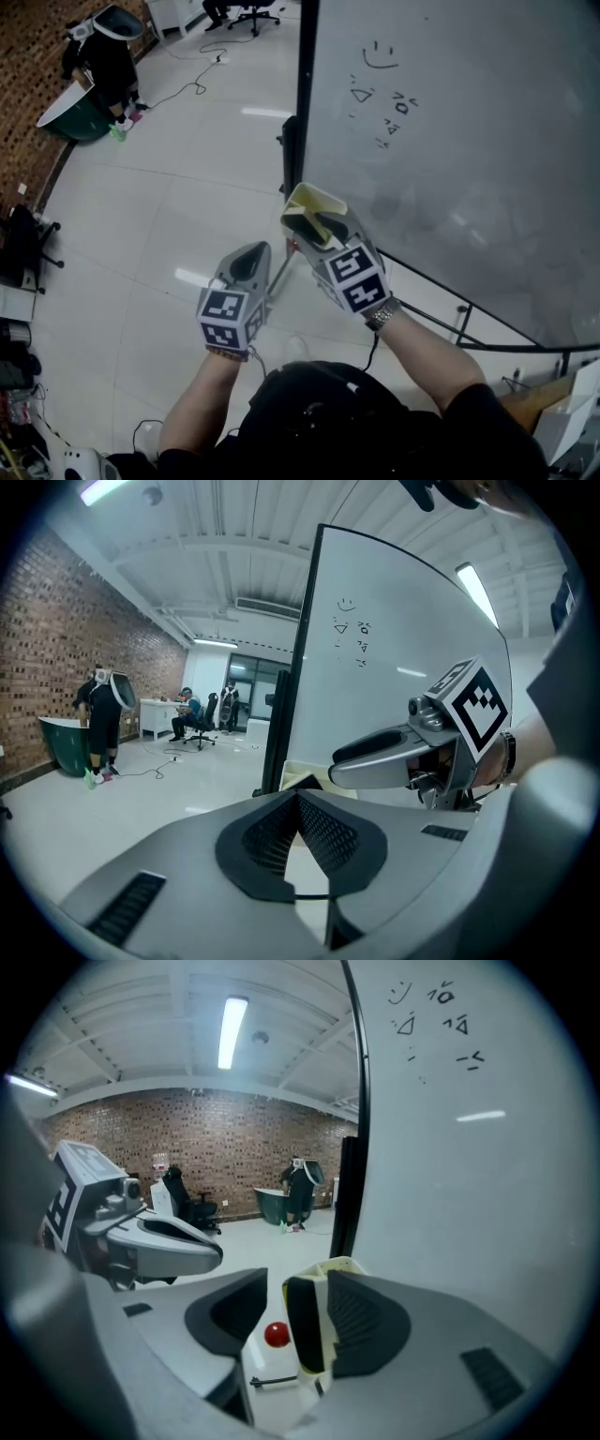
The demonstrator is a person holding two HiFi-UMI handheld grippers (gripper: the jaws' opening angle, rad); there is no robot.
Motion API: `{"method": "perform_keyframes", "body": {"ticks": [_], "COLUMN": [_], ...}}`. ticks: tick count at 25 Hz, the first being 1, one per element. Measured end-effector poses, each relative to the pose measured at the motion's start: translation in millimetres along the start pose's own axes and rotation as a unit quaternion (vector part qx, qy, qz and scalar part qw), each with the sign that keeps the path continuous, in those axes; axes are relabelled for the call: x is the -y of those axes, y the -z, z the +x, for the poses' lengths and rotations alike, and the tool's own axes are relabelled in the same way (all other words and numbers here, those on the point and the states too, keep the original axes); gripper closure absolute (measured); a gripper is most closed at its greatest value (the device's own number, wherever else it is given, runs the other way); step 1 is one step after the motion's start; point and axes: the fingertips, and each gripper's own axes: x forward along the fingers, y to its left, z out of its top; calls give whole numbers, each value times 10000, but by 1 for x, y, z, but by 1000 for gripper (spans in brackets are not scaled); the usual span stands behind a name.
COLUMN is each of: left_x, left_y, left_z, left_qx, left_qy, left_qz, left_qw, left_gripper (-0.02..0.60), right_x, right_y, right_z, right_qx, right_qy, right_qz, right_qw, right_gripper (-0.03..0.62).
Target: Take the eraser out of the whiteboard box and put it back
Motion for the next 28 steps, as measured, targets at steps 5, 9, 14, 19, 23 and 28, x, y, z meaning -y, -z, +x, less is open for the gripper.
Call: {"method": "perform_keyframes", "body": {"ticks": [5, 9, 14, 19, 23, 28], "left_x": [-15, -25, -33, -37, -38, -36], "left_y": [4, 3, 5, 8, 8, 8], "left_z": [8, 13, 17, 20, 20, 18], "left_qx": [-66, -47, -52, -88, -96, -112], "left_qy": [18, 22, 15, 30, 33, 23], "left_qz": [-72, -154, -210, -227, -231, -209], "left_qw": [10000, 9999, 9998, 9997, 9997, 9997], "left_gripper": [581, 581, 581, 581, 581, 581], "right_x": [6, 10, 12, 12, 12, 13], "right_y": [1, 5, 13, 17, 15, 9], "right_z": [22, 35, 46, 52, 50, 45], "right_qx": [-252, -470, -715, -853, -772, -609], "right_qy": [44, 34, 42, 57, 106, 159], "right_qz": [-196, -289, -367, -441, -480, -434], "right_qw": [9995, 9985, 9968, 9954, 9958, 9971], "right_gripper": [361, 361, 361, 364, 395, 407]}}
